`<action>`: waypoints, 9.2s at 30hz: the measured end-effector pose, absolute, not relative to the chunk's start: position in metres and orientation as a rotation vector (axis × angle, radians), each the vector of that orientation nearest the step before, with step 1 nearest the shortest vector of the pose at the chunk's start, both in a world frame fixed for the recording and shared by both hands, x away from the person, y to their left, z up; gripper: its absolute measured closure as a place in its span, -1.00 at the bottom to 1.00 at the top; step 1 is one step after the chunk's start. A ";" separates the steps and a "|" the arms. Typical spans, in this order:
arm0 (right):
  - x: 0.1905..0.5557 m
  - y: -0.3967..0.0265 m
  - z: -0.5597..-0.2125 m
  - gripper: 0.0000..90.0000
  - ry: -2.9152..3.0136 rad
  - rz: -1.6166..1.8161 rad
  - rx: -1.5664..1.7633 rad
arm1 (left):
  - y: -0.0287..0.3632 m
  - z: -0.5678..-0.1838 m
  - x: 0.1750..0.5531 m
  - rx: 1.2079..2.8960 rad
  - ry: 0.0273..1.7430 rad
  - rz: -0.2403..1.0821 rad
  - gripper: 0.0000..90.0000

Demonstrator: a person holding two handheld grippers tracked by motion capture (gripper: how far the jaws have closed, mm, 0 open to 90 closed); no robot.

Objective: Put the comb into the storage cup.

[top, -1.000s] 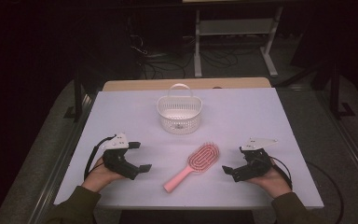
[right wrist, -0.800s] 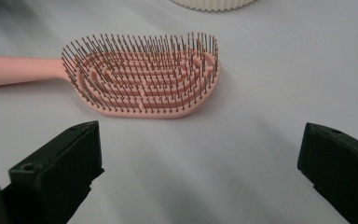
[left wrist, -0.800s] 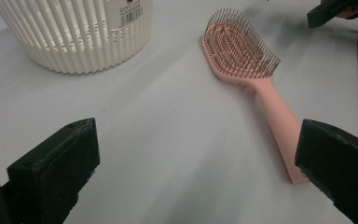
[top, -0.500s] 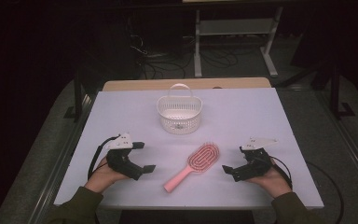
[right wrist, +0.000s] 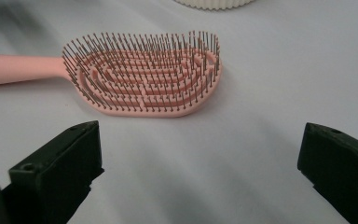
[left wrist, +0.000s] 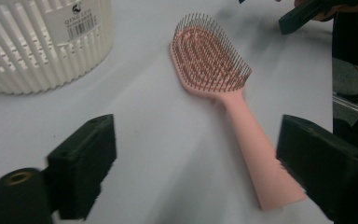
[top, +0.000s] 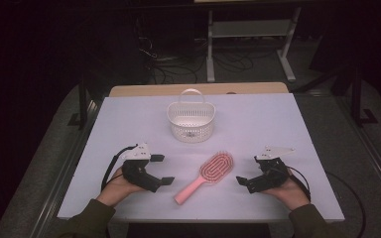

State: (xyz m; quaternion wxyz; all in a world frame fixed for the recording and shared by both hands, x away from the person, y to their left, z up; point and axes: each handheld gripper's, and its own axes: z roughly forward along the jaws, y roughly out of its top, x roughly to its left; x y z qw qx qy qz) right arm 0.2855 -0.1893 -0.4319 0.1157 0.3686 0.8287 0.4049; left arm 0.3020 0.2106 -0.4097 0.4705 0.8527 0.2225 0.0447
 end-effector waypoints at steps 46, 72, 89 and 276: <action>0.286 -0.189 -0.433 -1.00 2.429 1.182 1.086 | 0.156 -0.414 0.290 2.164 0.393 -0.051 1.00; 0.286 -0.189 -0.433 -1.00 2.435 1.170 1.087 | 0.131 -0.433 0.277 2.327 0.333 -0.048 1.00; 0.286 -0.189 -0.433 -1.00 2.437 1.167 1.088 | 0.145 -0.434 0.287 2.340 0.397 -0.006 1.00; 0.287 -0.191 -0.436 -1.00 2.410 1.249 1.094 | 0.193 -0.379 0.326 1.992 0.501 0.137 -1.00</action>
